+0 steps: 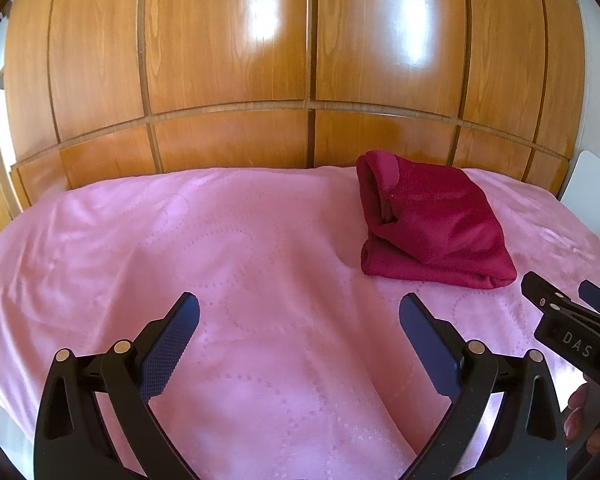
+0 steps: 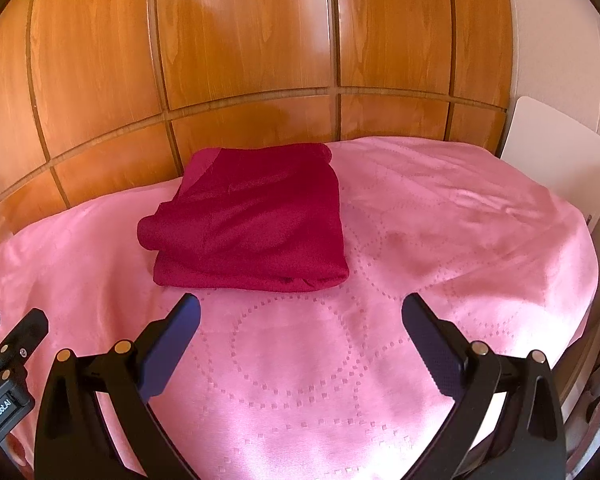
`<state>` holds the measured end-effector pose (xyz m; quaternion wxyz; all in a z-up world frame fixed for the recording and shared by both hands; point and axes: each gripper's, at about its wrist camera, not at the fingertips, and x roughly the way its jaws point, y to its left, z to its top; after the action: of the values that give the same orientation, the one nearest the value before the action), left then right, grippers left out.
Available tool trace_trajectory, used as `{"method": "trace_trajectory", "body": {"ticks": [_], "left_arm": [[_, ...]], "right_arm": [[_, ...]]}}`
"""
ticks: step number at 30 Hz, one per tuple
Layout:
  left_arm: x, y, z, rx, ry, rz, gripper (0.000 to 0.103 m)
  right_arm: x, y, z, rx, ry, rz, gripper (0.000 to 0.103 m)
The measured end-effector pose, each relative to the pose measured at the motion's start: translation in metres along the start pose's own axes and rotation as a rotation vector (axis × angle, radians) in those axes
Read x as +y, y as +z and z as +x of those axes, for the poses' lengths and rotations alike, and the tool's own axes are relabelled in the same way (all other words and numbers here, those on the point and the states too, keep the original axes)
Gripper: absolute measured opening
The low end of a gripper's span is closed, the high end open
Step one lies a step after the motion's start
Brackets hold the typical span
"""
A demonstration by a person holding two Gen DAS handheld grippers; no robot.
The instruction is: Fold small clothes
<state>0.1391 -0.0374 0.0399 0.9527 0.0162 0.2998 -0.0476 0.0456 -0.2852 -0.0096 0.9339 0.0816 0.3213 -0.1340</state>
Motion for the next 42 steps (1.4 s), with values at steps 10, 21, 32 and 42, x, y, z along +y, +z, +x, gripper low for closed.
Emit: {"method": "trace_trajectory", "body": {"ticks": [10, 21, 32, 42], "left_arm": [[-0.001, 0.001, -0.010, -0.030, 0.007, -0.003, 0.099], [0.000, 0.003, -0.015, -0.046, 0.005, -0.007, 0.099], [0.001, 0.002, -0.014, -0.059, 0.021, -0.002, 0.099], [0.009, -0.002, 0.001, -0.003, 0.024, -0.027, 0.099]], "right_arm": [[-0.001, 0.002, -0.003, -0.013, 0.004, 0.000, 0.101], [0.000, 0.002, -0.003, -0.012, 0.007, -0.002, 0.101], [0.002, -0.001, -0.002, -0.002, 0.007, -0.009, 0.101], [0.003, -0.002, 0.000, 0.002, 0.009, -0.014, 0.101]]}}
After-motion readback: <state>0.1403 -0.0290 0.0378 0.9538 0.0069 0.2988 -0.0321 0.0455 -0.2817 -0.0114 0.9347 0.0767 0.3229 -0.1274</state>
